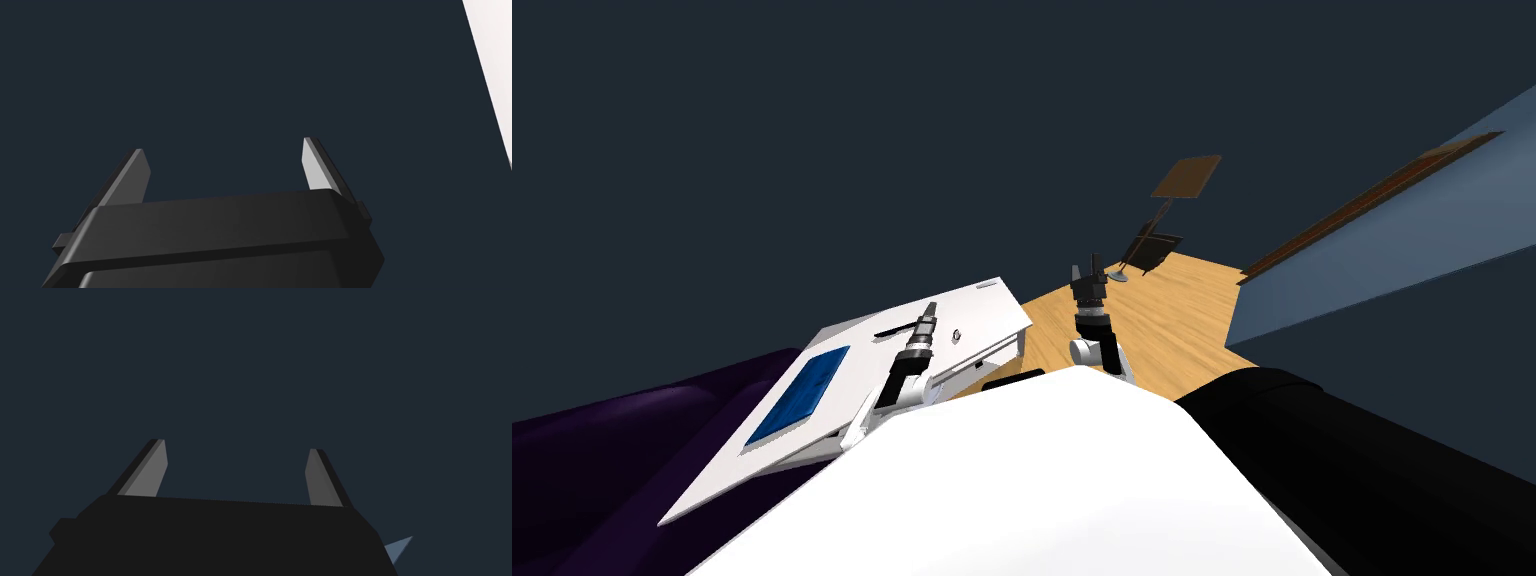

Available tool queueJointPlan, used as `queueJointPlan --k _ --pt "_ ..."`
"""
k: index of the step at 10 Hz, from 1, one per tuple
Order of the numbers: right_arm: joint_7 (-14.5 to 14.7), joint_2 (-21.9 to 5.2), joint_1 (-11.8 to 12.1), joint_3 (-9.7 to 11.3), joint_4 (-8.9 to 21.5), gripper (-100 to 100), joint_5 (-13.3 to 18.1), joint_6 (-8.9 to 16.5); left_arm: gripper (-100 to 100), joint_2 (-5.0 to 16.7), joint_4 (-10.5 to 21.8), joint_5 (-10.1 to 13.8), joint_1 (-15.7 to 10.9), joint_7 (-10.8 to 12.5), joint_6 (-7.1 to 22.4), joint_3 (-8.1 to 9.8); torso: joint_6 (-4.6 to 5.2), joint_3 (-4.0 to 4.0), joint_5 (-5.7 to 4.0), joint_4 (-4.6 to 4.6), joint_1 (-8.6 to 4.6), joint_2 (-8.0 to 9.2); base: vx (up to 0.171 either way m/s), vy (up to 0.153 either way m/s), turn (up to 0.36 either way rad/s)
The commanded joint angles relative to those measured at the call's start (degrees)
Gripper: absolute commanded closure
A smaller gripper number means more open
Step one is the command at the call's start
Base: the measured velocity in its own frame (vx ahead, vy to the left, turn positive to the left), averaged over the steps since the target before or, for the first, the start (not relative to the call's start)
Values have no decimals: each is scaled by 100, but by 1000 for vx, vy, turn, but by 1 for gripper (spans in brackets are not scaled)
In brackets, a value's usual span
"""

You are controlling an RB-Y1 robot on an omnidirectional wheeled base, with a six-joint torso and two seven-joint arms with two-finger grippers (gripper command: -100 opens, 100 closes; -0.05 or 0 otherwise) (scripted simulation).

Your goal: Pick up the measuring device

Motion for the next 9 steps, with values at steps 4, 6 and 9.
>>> queueJointPlan --k 4,6,9 --pt "0 0 0 0 0 0 0 0 -100 307 636 203 -219 -549 652 -113 -1 1 0 0 0 1 17 -13 -100" --pt "0 0 0 0 0 0 0 0 -100 387 904 269 -317 -712 861 -140 -3 1 -1 0 -1 2 15 -13 -65" --pt "0 0 0 0 0 0 0 0 -100 534 1280 415 -512 -1046 1196 -187 -2 3 -1 1 0 4 12 -10 -88"
